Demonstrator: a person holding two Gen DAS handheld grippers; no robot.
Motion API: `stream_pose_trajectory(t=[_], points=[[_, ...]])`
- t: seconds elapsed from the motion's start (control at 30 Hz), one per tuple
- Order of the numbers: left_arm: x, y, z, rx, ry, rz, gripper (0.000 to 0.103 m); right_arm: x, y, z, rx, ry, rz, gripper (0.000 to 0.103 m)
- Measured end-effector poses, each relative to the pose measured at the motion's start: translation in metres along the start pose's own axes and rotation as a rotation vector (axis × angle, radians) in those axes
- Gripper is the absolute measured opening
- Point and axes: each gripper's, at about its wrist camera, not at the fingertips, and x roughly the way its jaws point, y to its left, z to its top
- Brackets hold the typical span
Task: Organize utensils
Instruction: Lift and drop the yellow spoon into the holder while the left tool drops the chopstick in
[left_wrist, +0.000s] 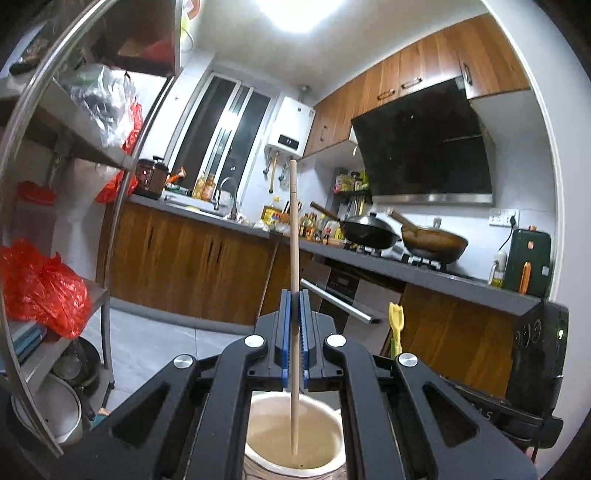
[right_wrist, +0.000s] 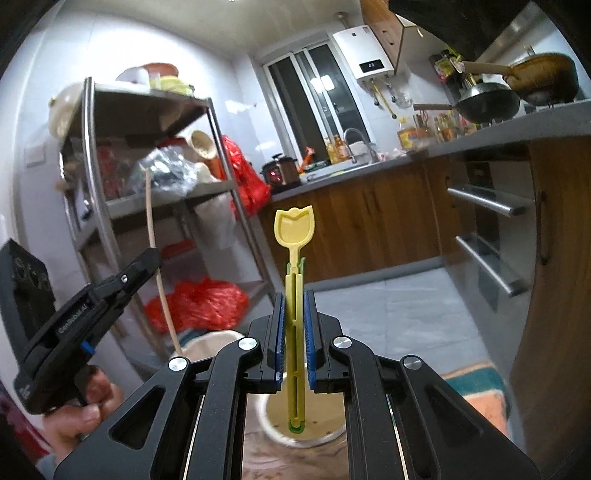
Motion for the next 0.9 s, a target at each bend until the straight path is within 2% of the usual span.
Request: stream_pose_trajectory(t=[0.33, 0.63, 0.77, 0.9], points=[[-0.013, -0.007, -0.035, 0.08, 0.132, 0.014, 0.004, 0.004, 0.01, -0.028, -0.081, 0.105, -0.06, 0.011], [-0.011, -0.015, -0.038, 0.11, 0.229, 0.083, 0.004, 0.005, 0.02, -0.041, -0.143, 0.219, -0.13, 0.011], [-0.005, -0.021, -0.042, 0.146, 0.259, 0.122, 0.004, 0.006, 0.021, -0.041, -0.153, 0.236, -0.146, 0.011], [-0.004, -0.024, -0.045, 0.171, 0.271, 0.129, 0.005, 0.005, 0.02, -0.04, -0.147, 0.244, -0.149, 0.012]])
